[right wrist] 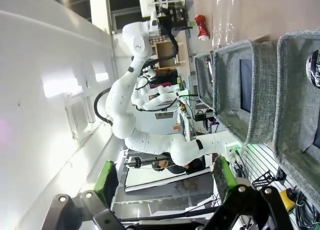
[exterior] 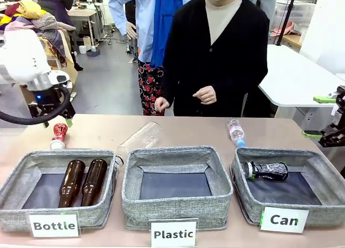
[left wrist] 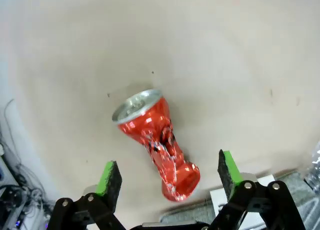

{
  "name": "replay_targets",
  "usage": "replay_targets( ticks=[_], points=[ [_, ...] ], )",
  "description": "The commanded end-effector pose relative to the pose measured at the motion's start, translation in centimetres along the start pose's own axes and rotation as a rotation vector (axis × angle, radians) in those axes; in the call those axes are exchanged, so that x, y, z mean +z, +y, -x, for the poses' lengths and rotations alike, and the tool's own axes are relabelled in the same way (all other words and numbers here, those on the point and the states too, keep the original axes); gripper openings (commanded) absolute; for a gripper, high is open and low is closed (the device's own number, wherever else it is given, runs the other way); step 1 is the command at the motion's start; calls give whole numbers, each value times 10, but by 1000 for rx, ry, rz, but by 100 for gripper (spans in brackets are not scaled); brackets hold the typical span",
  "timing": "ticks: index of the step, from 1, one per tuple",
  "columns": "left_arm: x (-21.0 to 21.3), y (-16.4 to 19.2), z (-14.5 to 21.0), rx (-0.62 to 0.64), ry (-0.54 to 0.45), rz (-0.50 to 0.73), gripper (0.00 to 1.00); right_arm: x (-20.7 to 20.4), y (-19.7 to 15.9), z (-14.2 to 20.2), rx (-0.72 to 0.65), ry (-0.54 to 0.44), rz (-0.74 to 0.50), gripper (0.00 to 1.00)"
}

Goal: Sort the can waste into the basket.
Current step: Pick up the can waste from the table and place it in the right Fabric basket.

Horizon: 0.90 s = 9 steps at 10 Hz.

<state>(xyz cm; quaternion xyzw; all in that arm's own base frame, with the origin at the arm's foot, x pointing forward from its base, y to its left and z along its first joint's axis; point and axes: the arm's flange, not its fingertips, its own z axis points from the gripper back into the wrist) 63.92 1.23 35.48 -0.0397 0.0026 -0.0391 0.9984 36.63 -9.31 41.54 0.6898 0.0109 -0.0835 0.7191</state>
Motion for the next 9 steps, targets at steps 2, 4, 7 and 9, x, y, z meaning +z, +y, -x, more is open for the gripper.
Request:
replay_targets(
  ticks=[2,4,7,9],
  points=[
    [-20,10,-25,64,111,-14,100,3,3,0,19,10,0,100],
    [-37,13,-22,113,142,5,100,3,3,0,19,10,0,100],
    [-44,16,-15,166,129,36,100,3,3,0,19,10,0,100],
    [-44,14,-16,172,126,45,40,3,3,0,19,10,0,100]
  ],
)
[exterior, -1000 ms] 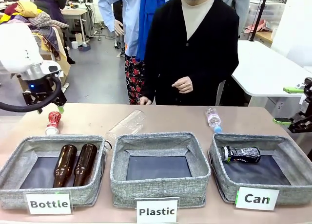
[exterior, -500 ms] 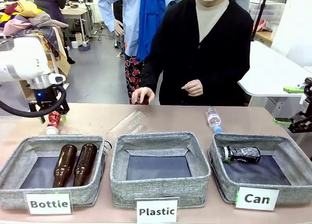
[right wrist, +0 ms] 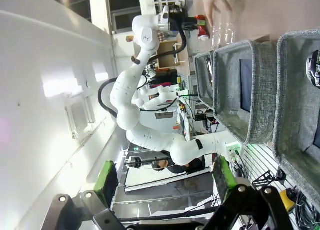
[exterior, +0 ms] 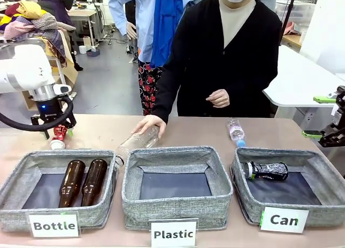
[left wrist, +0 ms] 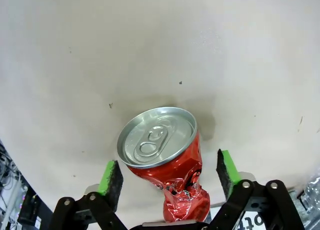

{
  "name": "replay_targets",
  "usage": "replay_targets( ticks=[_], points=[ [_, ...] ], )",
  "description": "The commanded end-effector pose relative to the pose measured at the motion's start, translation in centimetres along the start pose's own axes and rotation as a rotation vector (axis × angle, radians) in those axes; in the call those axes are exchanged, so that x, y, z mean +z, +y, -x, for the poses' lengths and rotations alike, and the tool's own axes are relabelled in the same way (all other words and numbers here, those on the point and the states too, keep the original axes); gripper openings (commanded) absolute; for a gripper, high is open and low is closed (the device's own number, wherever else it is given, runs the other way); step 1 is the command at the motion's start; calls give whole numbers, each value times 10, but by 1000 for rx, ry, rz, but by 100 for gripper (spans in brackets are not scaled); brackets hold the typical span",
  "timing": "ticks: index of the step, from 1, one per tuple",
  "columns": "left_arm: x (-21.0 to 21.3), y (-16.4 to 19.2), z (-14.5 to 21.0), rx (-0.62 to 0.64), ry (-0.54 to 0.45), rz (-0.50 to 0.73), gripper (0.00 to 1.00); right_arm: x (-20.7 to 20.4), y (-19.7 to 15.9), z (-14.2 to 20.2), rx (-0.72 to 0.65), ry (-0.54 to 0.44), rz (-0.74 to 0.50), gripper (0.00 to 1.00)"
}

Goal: Sort the can waste into the basket.
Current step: Pick up the can waste from the table and place it in the right Fabric basket.

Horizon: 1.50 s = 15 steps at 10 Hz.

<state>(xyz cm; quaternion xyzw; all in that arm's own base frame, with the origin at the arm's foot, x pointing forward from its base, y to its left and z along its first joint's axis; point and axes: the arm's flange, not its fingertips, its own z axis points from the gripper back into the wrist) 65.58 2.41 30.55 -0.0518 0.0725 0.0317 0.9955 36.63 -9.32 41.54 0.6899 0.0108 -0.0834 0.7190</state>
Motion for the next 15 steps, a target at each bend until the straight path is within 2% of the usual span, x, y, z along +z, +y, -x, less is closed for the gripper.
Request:
replay_targets(
  ticks=[1,2,3,4,8,10,11,13,15],
  points=[
    [3,-2,2,25,-3,27,40,3,3,0,19,10,0,100],
    [3,-3,2,18,5,32,0,3,3,0,19,10,0,100],
    [5,-3,2,11,-3,40,35,3,3,0,19,10,0,100],
    [6,-2,3,11,-3,48,0,3,3,0,19,10,0,100],
    [21,3,12,-24,-31,69,0,3,3,0,19,10,0,100],
    [59,11,36,-108,-78,84,0,3,3,0,19,10,0,100],
    [84,15,56,-199,-90,82,0,3,3,0,19,10,0,100],
    [130,21,107,-475,-82,44,0,3,3,0,19,10,0,100],
    [130,18,165,-779,-117,51,0,3,3,0,19,10,0,100]
  ],
)
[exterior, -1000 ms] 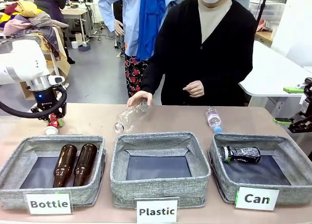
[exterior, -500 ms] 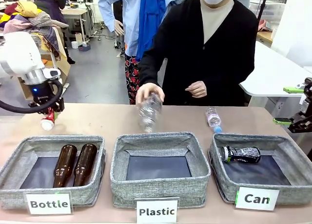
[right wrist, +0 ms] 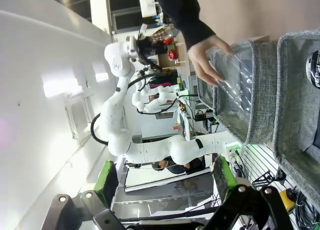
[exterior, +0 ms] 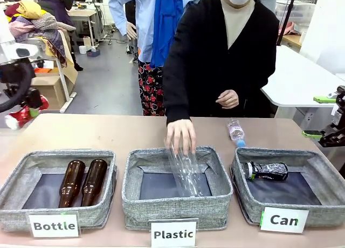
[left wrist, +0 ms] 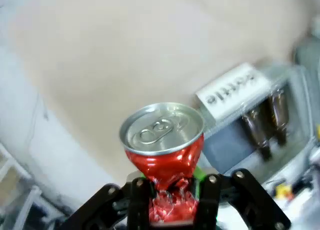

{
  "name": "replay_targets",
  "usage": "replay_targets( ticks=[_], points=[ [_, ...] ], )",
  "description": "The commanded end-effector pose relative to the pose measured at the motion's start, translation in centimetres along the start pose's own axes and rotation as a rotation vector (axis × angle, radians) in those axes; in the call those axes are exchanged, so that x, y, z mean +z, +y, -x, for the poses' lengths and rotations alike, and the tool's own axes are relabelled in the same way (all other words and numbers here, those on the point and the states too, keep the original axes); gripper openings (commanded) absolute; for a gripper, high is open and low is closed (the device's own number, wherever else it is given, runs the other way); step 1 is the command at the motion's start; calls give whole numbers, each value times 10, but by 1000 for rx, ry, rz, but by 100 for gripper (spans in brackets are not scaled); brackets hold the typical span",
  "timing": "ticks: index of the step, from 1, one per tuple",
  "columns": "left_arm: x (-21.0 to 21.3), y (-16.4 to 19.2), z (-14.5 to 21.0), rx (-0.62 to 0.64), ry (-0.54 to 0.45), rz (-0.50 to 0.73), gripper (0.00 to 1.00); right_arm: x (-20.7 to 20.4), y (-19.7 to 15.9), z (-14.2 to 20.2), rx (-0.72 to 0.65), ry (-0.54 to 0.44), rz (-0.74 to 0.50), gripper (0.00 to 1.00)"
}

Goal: Sort the can waste into the basket.
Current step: Pick up the can waste from the table and place it in the right Fabric basket.

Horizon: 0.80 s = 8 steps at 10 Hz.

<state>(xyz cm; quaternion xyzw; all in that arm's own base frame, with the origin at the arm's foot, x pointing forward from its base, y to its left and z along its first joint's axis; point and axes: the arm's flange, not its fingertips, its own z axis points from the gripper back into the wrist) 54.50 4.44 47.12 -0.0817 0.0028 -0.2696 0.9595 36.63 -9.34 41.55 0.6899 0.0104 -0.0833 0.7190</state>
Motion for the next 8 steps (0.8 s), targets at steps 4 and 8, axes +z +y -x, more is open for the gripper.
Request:
replay_targets(
  ticks=[4,8],
  points=[
    [-65,-66,81,-856,-55,-34,0,3,3,0,18,11,0,100],
    [-56,-76,63,-989,-156,323,0,3,3,0,18,11,0,100]
  ],
)
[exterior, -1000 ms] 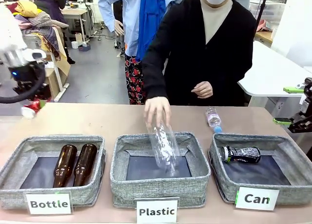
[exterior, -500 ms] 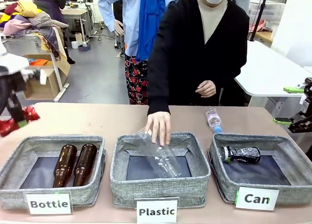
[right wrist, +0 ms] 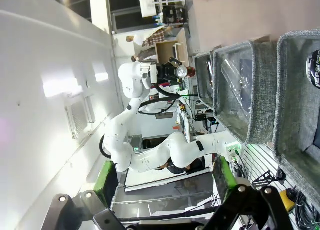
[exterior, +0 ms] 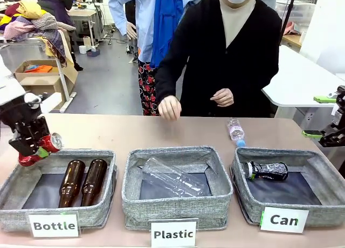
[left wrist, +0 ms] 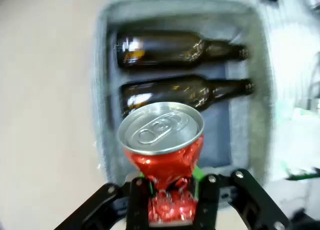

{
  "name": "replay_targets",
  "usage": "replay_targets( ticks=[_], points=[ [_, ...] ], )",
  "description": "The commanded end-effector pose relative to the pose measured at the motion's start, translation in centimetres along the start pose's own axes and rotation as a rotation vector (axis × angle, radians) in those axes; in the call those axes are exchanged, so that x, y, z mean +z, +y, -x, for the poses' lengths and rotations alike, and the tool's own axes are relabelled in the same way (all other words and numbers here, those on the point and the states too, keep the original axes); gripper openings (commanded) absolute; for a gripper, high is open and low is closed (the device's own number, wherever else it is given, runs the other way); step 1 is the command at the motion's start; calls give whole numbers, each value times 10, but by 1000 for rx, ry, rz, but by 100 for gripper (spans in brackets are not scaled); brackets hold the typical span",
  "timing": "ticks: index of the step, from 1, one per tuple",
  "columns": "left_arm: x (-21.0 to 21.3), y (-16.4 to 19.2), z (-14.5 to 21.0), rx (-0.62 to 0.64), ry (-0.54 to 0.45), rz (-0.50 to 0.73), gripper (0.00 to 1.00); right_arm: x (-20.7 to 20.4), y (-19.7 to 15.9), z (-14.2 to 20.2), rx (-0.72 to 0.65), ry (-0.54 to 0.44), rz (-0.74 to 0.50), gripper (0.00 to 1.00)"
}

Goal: Sort the can waste into the basket.
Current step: Pick up the can waste from the table and place it in the right Fabric basket.

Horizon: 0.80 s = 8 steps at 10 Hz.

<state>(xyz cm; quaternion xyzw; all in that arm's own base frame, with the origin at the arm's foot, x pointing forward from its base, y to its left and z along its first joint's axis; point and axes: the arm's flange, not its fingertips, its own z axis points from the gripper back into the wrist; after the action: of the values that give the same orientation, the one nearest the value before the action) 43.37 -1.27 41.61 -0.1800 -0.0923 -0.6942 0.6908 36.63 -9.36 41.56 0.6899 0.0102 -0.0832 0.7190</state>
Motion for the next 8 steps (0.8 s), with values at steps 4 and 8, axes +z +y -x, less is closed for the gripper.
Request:
replay_targets(
  ticks=[4,8],
  points=[
    [-4,1,3,26,79,-76,0,3,2,0,18,11,0,100],
    [1,-25,-122,-391,-263,-142,24,7,42,27,75,-40,215,100]
  ],
)
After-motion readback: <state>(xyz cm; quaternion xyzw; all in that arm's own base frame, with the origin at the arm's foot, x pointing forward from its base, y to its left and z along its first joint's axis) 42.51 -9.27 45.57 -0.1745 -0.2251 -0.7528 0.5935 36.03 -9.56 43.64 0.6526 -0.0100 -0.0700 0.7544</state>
